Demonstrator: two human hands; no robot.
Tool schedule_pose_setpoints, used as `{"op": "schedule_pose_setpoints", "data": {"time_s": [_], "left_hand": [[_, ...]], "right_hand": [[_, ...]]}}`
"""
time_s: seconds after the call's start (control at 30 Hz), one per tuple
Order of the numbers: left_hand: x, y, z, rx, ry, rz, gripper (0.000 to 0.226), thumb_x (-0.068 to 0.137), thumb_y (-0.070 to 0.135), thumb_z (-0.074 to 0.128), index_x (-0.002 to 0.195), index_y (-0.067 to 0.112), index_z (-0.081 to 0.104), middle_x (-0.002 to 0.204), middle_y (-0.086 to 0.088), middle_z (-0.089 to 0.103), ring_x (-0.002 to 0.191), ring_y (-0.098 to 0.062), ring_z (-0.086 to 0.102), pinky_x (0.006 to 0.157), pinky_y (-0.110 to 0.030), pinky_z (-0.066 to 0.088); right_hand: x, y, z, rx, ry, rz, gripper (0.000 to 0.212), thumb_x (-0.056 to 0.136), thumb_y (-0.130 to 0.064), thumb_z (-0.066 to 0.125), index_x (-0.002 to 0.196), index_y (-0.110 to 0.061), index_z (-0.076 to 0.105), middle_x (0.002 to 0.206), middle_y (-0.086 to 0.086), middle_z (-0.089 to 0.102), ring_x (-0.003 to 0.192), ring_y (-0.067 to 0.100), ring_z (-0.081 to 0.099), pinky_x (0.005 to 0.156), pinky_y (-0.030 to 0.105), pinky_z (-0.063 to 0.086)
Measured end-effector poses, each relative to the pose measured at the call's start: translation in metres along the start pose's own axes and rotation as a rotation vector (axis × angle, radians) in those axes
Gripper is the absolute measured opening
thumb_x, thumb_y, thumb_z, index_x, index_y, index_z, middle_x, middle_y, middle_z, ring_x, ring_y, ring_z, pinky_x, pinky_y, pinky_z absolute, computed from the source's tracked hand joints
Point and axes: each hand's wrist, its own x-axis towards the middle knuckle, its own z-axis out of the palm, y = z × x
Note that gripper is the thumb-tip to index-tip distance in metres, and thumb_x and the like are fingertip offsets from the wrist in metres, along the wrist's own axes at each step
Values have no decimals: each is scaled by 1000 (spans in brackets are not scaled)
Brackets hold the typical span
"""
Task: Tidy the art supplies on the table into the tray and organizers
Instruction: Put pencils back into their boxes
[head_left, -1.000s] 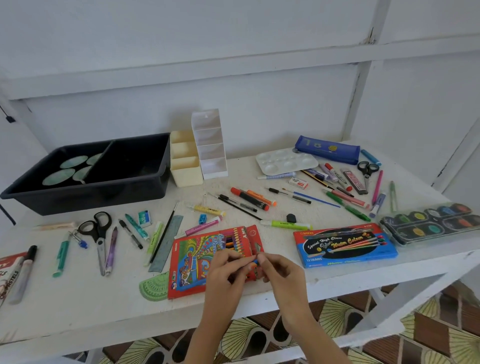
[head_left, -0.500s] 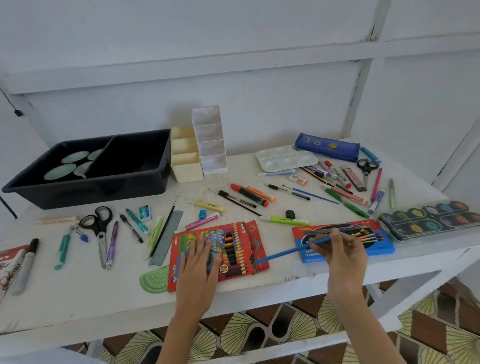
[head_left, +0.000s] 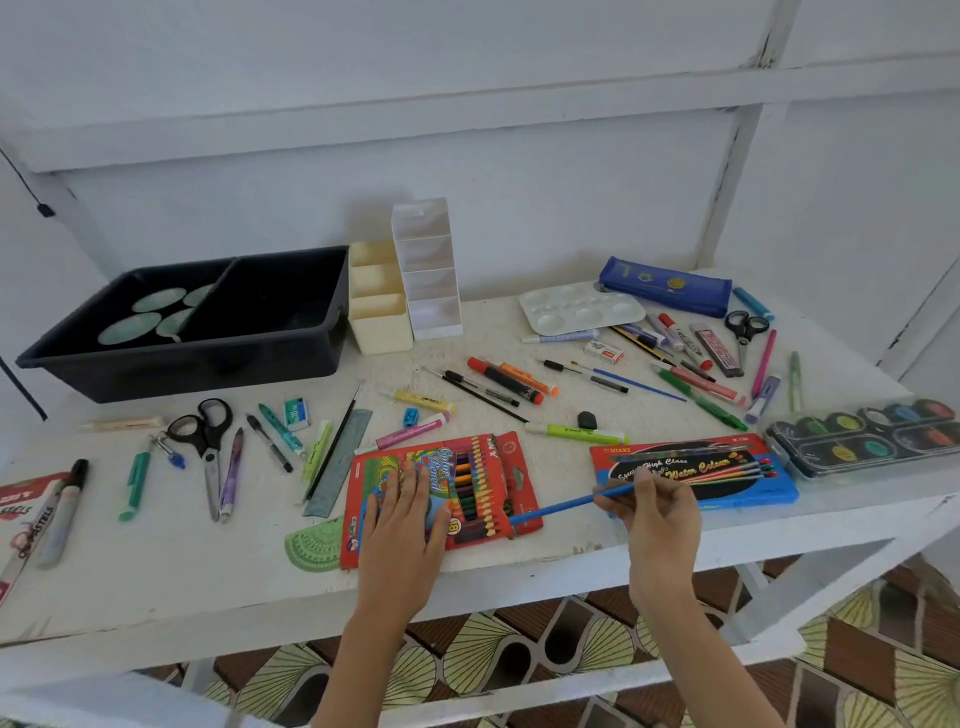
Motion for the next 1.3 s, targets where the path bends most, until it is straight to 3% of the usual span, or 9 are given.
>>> {"op": "schedule_pose_setpoints", "data": {"time_s": [0.13, 0.43, 0.6, 0.77, 1.0, 1.1, 1.13, 1.23, 1.3], "left_hand": [[-1, -1, 3, 29, -4, 4, 96, 60, 74, -35, 142, 27, -14, 157, 6, -8, 137, -5, -20, 113, -28, -14], [-3, -1, 9, 34, 37, 14, 89, 68, 69, -34, 142, 25, -12, 155, 6, -9, 141, -9, -17, 114, -30, -14], [-3, -1, 14, 35, 75, 16, 84, 76, 68, -26, 144, 23, -5, 157, 2, 1, 142, -12, -9, 115, -32, -8], [-2, -1, 16, 48, 88, 21, 81, 81, 67, -20, 145, 22, -1, 156, 2, 5, 143, -12, -5, 115, -33, -4], [-3, 3, 13, 35, 89, 15, 75, 87, 63, -10, 147, 21, 5, 154, 4, 3, 143, -12, -2, 117, -34, -3], [-1, 22, 5, 146, 112, 6, 52, 98, 33, 34, 140, 3, 39, 146, -15, 36, 137, -31, 32, 112, -53, 25], [2, 35, 1, 183, 75, 4, 51, 96, 22, 45, 141, 1, 37, 147, -18, 35, 138, -34, 30, 113, -55, 22], [17, 72, -1, 177, -29, 21, 57, 101, 19, 27, 150, 11, -1, 158, -10, -3, 145, -24, -8, 115, -42, -10], [31, 98, 0, 173, -4, 45, 53, 103, 20, 19, 150, 14, -3, 158, -6, -5, 145, -19, -9, 116, -38, -9]], "right_hand": [[-13, 16, 12, -96, -37, 32, 11, 95, -15, 53, 93, -5, 54, 78, 14, 67, 60, 23, 69, 56, 20, 56], [-22, 43, 16, -1053, -147, -397, 26, 89, -42, 58, 92, -19, 70, 87, -5, 63, 71, 9, 54, 52, 21, 34], [-47, 66, 20, -1046, -123, -637, 43, 95, -36, 41, 90, -8, 73, 74, -1, 52, 58, 12, 48, 43, 16, 33], [-60, 76, 18, -1153, -231, -811, 39, 94, -32, 40, 109, -9, 68, 85, 1, 49, 70, 13, 44, 56, 25, 42], [-55, 66, 19, -1043, -298, -565, 38, 88, -40, 49, 115, -20, 68, 91, -8, 44, 81, 10, 44, 68, 22, 45], [-49, 53, 17, -1070, -425, -382, 36, 93, -31, 50, 128, -28, 54, 100, -12, 45, 87, 3, 47, 71, 13, 40], [-45, 47, 16, -1048, -440, -313, 34, 94, -29, 49, 128, -30, 51, 100, -14, 47, 84, 0, 49, 67, 11, 38], [-28, 29, 15, -868, -426, -219, 29, 94, -18, 49, 120, -30, 53, 85, -14, 55, 62, 1, 50, 57, 14, 39], [-10, 14, 10, -784, -405, -241, 29, 92, -11, 51, 115, -29, 57, 79, -11, 55, 54, 5, 49, 55, 19, 42]]}}
